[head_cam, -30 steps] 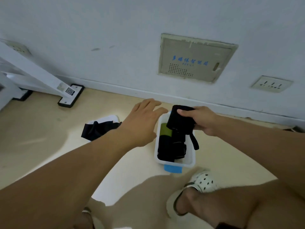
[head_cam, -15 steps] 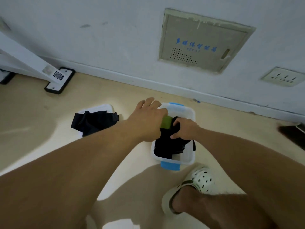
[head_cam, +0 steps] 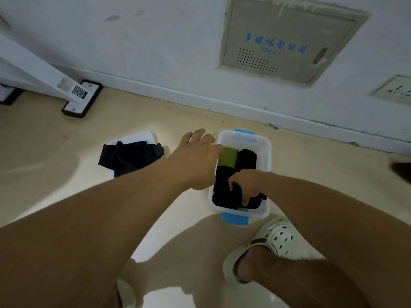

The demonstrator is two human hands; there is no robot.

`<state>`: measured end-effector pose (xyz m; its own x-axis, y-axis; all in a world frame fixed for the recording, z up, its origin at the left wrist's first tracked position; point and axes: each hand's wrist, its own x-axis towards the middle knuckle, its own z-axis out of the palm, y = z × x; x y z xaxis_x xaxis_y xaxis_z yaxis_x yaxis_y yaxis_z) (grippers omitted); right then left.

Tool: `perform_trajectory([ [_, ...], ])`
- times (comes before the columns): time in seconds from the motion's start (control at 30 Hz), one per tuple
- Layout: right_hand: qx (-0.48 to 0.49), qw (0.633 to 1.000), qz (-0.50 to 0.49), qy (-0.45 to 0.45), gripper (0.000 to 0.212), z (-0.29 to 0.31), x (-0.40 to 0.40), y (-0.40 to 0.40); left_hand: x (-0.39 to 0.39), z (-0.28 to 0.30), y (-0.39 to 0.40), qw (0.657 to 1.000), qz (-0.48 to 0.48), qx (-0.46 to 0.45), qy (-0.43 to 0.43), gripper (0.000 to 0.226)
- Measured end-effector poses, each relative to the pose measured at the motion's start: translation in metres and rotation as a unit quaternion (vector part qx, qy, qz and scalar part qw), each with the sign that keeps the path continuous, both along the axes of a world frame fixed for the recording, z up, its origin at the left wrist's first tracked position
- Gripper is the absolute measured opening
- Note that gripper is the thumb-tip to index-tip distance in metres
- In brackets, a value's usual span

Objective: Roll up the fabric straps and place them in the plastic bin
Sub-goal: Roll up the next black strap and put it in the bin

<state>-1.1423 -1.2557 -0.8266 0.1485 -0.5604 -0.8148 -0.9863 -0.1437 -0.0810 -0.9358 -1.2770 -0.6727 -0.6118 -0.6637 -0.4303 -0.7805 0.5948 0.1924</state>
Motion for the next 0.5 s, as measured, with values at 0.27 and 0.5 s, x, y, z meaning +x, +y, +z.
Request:
perform_trajectory([
  [0.27, 0.001, 0.999, 0.038, 0.019, 0.068, -0.007, 0.006, -0.003, 0.002, -0.001, 0.002, 1.0, 0.001, 0.007, -0.004, 0.067],
  [0.5, -0.092, 0.899, -0.393, -0.171, 0.063, -0.011, -0.021, -0.037, 0.008, -0.001, 0.0, 0.999, 0.025, 0.018, -0.009, 0.066],
])
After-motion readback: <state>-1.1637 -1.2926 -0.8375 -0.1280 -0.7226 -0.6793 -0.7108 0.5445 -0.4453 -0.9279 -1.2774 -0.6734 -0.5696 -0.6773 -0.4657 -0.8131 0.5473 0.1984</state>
